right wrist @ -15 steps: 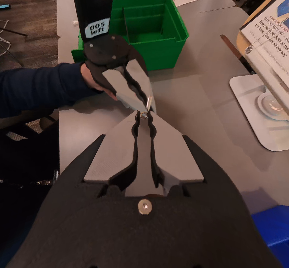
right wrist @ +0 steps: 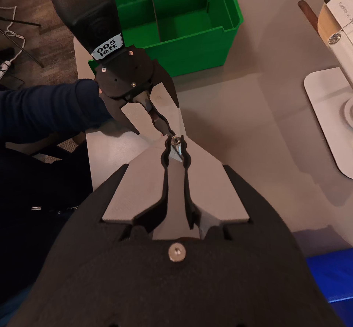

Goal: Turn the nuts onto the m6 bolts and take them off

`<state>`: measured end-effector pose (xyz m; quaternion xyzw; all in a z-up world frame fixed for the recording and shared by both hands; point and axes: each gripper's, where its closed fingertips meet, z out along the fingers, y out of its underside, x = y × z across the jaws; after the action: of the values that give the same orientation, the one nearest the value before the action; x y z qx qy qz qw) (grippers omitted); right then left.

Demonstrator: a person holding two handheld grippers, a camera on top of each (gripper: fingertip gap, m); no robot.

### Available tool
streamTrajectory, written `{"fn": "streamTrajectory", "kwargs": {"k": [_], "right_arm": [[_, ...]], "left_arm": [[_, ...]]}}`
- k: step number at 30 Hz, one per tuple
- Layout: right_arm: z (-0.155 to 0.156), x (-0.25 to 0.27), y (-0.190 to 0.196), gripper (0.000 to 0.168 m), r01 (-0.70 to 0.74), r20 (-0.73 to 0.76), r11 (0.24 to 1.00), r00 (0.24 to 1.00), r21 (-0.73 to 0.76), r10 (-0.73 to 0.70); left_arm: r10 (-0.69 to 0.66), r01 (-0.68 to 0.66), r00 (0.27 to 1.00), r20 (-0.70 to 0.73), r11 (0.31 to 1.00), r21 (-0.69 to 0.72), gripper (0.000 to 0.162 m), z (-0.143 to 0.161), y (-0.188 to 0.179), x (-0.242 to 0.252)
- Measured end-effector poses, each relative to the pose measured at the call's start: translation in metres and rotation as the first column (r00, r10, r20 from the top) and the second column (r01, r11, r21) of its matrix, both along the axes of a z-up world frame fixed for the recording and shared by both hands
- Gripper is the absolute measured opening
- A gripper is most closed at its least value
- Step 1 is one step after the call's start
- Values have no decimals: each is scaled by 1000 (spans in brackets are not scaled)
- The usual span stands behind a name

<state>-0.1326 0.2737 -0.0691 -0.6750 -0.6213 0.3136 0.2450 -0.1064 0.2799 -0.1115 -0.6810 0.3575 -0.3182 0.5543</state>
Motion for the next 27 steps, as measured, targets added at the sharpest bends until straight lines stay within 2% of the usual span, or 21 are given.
{"fn": "streamTrajectory", "kwargs": {"k": [1,27], "right_arm": [[0,0,-1,7,-3,2,1000,1000,5,3],[-8,2,2,7,3,27,1000,1000,23,-4]], "left_arm": [[-2,2,1000,6,1000,-3,2,0,0,0],[-9,9,1000,9,1000,-13,2,-1,0,0]]}}
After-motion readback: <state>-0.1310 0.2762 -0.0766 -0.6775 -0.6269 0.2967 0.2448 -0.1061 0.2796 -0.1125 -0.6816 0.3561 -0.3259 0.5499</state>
